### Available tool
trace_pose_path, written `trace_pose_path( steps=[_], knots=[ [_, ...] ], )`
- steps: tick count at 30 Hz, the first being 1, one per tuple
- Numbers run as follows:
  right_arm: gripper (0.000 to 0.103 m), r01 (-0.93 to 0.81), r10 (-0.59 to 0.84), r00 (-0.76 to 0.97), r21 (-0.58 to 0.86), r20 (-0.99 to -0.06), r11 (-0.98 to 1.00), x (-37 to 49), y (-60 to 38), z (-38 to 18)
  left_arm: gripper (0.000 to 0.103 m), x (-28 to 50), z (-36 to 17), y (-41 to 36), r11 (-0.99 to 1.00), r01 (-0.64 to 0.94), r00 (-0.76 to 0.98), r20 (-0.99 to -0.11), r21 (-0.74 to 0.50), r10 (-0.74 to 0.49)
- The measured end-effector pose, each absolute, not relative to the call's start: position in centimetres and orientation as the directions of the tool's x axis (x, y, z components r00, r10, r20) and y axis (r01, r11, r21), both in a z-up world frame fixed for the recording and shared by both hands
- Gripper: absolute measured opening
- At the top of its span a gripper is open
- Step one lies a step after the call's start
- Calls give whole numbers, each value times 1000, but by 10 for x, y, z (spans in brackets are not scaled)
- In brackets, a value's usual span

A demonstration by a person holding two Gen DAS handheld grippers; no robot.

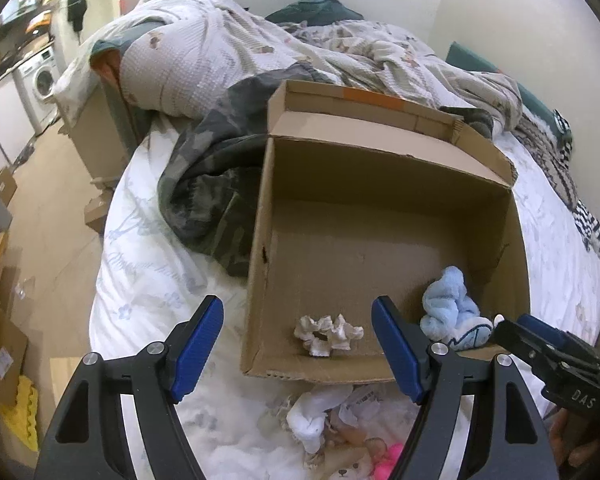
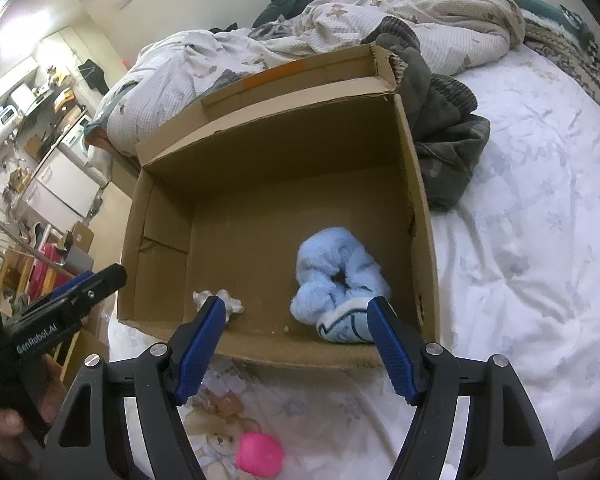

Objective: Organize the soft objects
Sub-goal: 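Withdraw both open grippers from the box back toward the bed, then grasp the white sock with the left gripper while the right grasps the pink toy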

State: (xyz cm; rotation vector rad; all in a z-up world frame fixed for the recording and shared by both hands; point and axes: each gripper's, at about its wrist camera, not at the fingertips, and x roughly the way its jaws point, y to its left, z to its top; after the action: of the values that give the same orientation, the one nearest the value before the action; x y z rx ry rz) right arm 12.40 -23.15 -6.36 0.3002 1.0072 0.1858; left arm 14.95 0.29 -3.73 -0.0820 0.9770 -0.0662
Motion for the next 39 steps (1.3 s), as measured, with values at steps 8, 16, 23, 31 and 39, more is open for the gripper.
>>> trace_pose_path(
  steps=[8,16,23,31,39],
  knots=[
    [77,-32,302,533,338,-790,941,109,-236,-56,74,144,-29,17,996,-19,564,-823,-90,-64],
    [77,-32,325,525,363,-787,931,100,-239,-53,74,133,-33,32,993,-72,538,-842,-94,-41],
    [77,-48,360,491,387,-793,921,93,-237,-58,74,119,-38,45,986,-144,517,-856,-85,1],
    [77,-92,449,376,450,-810,889,92,-211,-80,74,111,-52,55,980,-177,472,-882,-86,8],
    [77,-201,372,33,359,-928,912,91,-150,-145,74,111,-71,67,981,-169,368,-930,-95,-27]
  ],
)
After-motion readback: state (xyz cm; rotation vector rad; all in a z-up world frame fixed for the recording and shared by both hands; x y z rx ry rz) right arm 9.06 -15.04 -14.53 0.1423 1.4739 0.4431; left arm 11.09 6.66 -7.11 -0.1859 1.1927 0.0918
